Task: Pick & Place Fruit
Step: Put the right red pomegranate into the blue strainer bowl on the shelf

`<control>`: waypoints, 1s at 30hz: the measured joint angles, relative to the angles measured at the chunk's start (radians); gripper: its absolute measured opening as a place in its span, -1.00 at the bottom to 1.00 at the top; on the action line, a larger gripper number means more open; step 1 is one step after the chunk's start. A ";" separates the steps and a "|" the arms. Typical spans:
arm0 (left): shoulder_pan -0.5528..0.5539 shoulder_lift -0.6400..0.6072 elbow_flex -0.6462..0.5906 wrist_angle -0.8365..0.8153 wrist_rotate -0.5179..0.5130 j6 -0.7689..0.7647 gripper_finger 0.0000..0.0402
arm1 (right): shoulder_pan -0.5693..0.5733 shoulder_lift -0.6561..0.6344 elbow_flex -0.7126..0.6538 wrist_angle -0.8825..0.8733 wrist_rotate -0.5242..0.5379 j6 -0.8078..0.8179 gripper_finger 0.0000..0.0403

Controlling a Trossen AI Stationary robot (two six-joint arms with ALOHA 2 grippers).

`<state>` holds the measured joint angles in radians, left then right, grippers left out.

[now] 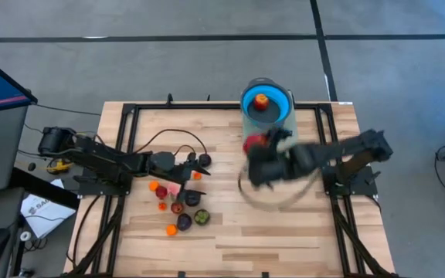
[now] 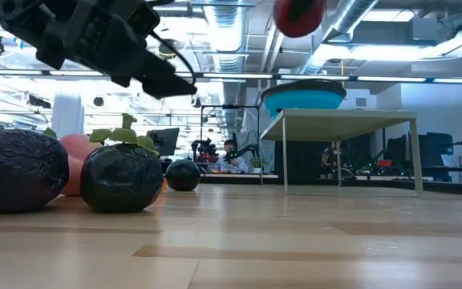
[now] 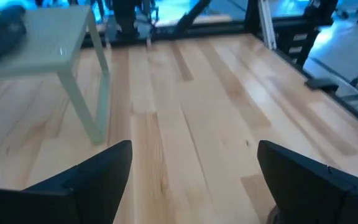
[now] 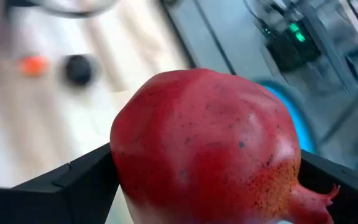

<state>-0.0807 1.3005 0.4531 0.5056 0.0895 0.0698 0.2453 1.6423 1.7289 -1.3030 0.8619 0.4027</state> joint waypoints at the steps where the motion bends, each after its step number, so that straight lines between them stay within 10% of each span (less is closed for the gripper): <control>1: 0.000 0.002 -0.002 0.000 -0.001 0.000 0.70 | -0.055 -0.020 0.000 -0.036 -0.017 -0.020 0.86; 14: -0.003 0.005 -0.009 0.024 0.000 0.000 0.70 | -0.649 -0.051 -0.002 -0.054 -0.317 -0.316 0.86; 30: -0.003 0.005 -0.009 0.037 0.000 0.000 0.70 | -0.730 0.112 -0.002 -0.047 -0.332 -0.335 0.95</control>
<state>-0.0837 1.3060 0.4442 0.5428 0.0898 0.0696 -0.4848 1.7546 1.7267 -1.3498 0.5297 0.0680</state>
